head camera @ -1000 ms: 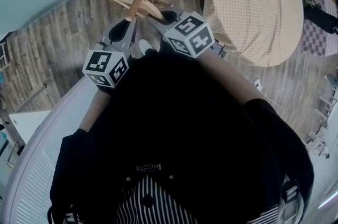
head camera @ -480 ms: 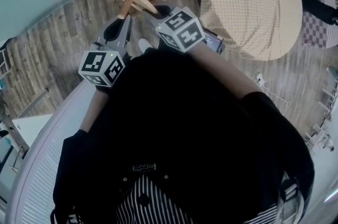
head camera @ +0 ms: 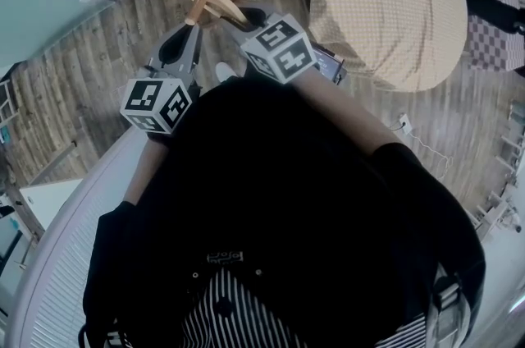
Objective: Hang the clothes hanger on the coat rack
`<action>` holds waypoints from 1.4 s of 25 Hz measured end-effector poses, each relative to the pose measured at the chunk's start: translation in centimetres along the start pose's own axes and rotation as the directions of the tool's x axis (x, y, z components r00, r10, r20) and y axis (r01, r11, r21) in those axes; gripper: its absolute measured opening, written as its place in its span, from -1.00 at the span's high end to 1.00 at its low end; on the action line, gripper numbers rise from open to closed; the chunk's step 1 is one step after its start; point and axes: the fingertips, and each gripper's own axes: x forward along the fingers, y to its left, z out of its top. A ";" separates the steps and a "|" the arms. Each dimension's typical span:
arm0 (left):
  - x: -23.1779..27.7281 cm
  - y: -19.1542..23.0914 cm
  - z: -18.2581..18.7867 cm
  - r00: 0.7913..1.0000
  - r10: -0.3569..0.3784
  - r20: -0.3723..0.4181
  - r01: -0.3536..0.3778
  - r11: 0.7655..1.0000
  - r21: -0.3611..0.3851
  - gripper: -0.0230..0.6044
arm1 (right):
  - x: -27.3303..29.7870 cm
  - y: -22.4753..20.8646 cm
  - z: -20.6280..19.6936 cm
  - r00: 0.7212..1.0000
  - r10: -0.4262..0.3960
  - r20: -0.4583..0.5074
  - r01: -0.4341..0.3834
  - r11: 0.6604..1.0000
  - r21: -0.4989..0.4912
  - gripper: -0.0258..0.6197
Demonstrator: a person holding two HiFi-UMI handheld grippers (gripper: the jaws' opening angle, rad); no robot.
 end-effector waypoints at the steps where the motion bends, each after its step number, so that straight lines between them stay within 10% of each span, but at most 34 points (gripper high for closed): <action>1: -0.2 0.0 0.0 1.000 0.000 0.003 0.000 1.000 0.003 0.92 | -0.1 0.1 0.0 1.000 -0.003 0.005 0.003 1.000 0.001 0.68; 28: -2.8 -0.1 3.4 0.987 0.051 0.155 -0.063 0.995 0.073 0.92 | -7.1 -0.8 2.4 0.965 -0.171 0.198 0.162 0.985 0.064 0.36; 35: -2.6 -2.1 2.2 0.990 0.032 0.136 -0.045 0.995 0.092 0.92 | -10.3 0.6 4.1 0.929 -0.220 0.298 0.268 0.955 -0.131 0.92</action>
